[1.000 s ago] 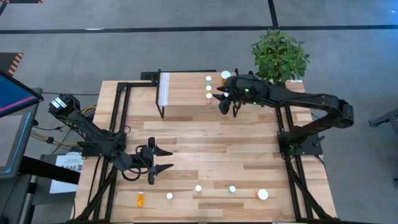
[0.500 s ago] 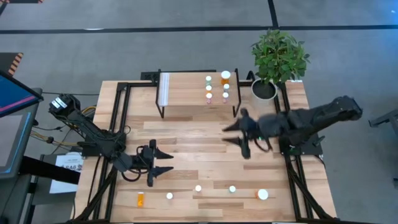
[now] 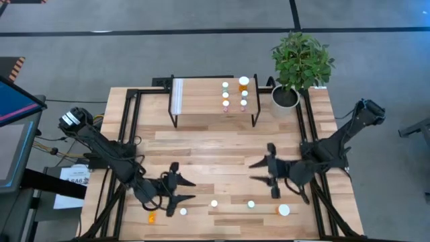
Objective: Pick and place medicine bottles onto shelf by color
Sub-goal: Put the small purple pill bottle on the shelf
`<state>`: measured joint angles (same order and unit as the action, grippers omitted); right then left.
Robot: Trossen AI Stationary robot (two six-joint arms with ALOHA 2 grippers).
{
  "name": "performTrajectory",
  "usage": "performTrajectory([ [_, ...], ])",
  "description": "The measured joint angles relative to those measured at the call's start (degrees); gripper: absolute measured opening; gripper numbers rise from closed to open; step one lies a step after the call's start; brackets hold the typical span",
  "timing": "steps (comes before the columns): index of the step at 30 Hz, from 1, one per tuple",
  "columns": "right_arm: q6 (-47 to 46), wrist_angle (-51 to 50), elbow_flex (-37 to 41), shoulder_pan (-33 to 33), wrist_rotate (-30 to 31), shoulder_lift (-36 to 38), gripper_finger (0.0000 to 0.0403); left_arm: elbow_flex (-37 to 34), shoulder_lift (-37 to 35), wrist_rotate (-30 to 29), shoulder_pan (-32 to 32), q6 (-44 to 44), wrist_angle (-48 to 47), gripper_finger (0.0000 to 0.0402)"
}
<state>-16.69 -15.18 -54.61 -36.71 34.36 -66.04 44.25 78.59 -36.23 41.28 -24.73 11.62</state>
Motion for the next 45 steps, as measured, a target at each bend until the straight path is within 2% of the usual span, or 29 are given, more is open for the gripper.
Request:
performTrajectory([
  [6,-1.74,2.93,6.09,0.71,0.48,7.58,0.0169,7.16,6.91,2.8,-0.02,-0.05,-7.69,0.0178],
  [10,-1.45,8.9,11.3,0.73,0.71,10.45,0.0161,12.73,7.89,2.95,0.96,-4.79,-22.81,0.0192],
  [15,0.15,16.13,16.16,0.81,0.71,10.49,0.0154,18.86,7.71,4.58,3.86,-21.93,-43.09,0.0214],
  [18,0.64,19.49,17.35,0.81,0.69,9.33,0.0152,19.18,7.72,5.94,6.52,-34.58,-47.9,0.0222],
  [21,2.18,21.29,17.51,0.86,0.29,8.46,0.015,19.18,8.58,7.11,9.61,-39.19,-48.5,0.0225],
  [26,2.2,21.61,17.51,0.85,0.25,8.65,0.0151,19.19,11.96,2.09,12.79,-38.53,-47.21,0.0225],
  [32,2.18,21.9,17.44,0.86,0.23,8.72,0.0148,19.13,16.6,6.94,10.4,-35.15,-45.79,0.0225],
  [45,2.16,22.32,17.44,0.86,0.21,8.72,0.0143,19.13,16.91,15.6,4.99,-26.8,-39.95,0.0225],
])
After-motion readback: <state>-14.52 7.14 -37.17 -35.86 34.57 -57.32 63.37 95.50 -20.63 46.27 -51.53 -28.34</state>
